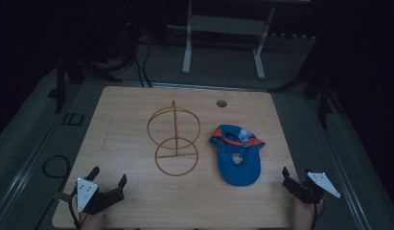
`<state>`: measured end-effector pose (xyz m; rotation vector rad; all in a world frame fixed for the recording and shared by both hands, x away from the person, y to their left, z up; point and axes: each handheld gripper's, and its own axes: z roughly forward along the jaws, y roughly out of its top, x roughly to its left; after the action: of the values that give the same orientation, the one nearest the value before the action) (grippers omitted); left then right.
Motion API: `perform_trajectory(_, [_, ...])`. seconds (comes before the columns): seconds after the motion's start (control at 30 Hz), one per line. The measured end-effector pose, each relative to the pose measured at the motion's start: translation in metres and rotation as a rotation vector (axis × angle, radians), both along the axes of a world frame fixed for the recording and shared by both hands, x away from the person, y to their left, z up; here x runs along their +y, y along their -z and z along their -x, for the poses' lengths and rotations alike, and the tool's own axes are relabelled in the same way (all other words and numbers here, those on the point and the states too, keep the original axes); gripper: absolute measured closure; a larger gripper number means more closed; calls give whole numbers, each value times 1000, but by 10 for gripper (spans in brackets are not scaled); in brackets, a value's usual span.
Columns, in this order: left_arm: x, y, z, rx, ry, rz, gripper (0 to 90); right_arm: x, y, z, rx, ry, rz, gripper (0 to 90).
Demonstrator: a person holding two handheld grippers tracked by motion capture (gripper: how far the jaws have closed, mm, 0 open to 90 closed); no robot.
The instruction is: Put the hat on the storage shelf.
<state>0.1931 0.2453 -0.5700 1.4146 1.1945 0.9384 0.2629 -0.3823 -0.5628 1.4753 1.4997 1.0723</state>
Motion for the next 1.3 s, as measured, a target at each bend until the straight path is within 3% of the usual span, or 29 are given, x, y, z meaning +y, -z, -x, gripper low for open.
perform_trajectory(0.33, [0,-1,-1,-3,-15,-7,22,0,0,-2,16,-44,-4,137])
perform_trajectory(0.37, [0,-1,0,1,-11,-9,22,0,-1,-3,33,-43,-3,136])
perform_trajectory(0.5, [-1,-3,1,-9,-17,-2,22,-3,-5,-3,38,-59,-33,134])
perform_trajectory(0.63, [-3,-4,2,-6,9,4,22,-4,-19,-5,35,-78,-30,133])
perform_trajectory(0.67, [-6,-4,3,-6,21,-16,22,-5,-31,-6,21,-91,-43,133])
perform_trajectory(0.8, [-11,-3,3,5,35,-45,22,-5,-42,-9,22,-101,-62,132])
perform_trajectory(0.83, [-13,-3,3,11,42,-47,22,-4,-53,-14,30,-115,-76,126])
perform_trajectory(0.97, [-17,-4,4,19,56,-31,22,3,-69,-24,43,-166,-60,124])
perform_trajectory(1.13, [-19,-4,4,34,66,-8,22,15,-80,-41,85,-250,-27,124])
perform_trajectory(1.3, [-20,-3,4,36,70,-14,22,27,-87,-55,89,-312,-43,124])
